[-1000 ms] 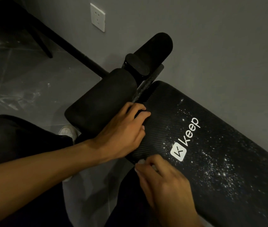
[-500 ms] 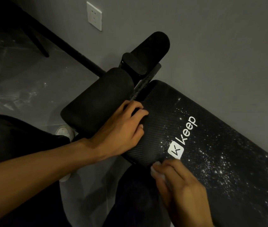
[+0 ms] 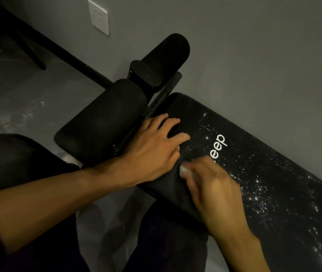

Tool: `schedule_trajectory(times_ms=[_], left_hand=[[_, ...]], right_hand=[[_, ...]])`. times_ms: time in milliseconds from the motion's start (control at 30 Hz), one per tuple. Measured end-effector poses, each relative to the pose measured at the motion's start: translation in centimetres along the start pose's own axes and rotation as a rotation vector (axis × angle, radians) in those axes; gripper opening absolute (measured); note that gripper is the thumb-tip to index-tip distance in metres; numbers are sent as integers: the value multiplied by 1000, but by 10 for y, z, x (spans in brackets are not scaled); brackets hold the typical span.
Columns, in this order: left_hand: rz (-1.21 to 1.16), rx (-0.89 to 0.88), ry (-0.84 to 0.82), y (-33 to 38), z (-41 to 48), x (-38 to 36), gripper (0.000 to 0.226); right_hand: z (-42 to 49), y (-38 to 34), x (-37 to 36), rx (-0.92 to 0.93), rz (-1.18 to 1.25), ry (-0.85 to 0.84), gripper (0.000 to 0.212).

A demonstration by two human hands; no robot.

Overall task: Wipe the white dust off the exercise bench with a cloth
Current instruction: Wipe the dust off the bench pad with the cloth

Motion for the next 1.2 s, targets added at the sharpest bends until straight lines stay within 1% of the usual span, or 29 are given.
schedule_trajectory(times_ms=[67, 167, 267, 367, 433, 500, 633, 700, 800, 867, 933, 1067, 1133, 1200], left_hand=[[20, -2, -6, 1, -1, -1, 50], [18, -18, 10, -1, -1, -4, 48], [12, -27, 25, -4, -2, -5, 46], [-3, -34, 27, -5, -1, -4, 46], [-3, -19, 23, -4, -1, -5, 46], [8, -12, 17, -2, -1, -4, 48], [3, -13, 7, -3, 0, -6, 48], [-9, -8, 22, -4, 1, -6, 46], [-7, -4, 21, -3, 1, -5, 46], [-5, 8, 13, 0, 1, -4, 46], [-2, 14, 8, 1, 1, -4, 46], [-10, 5, 33, -1, 2, -5, 50], [-8, 6, 40, -2, 1, -5, 50], [-13, 1, 36, -1, 1, -6, 51]], right_hand=[[13, 1, -1, -34, -24, 48, 14], [-4, 0, -3, 21, 0, -2, 18], [-25, 1, 4, 23, 36, -31, 18], [1, 9, 4, -14, -38, -53, 11], [22, 14, 2, -52, -74, -17, 13], [29, 15, 0, -75, -24, -2, 13], [-7, 11, 4, 9, 86, -100, 14], [-5, 13, 8, 18, 82, -120, 12], [35, 23, 1, -22, -51, -20, 15], [62, 28, -1, -77, -80, 31, 17], [68, 27, -6, -72, -72, 30, 16], [29, 17, -1, -15, 101, -21, 15], [23, 17, 1, -5, 85, -31, 15], [40, 24, -1, -31, 1, 2, 13]])
Point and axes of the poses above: each hand's wrist, its own z-axis towards the middle knuckle, its own x-axis out of the back of the hand, y = z × x, the point moved 1 cm from there along z, towards the middle knuckle, and after that the axes turned 15 degrees about -z, right-handed, at the moved point
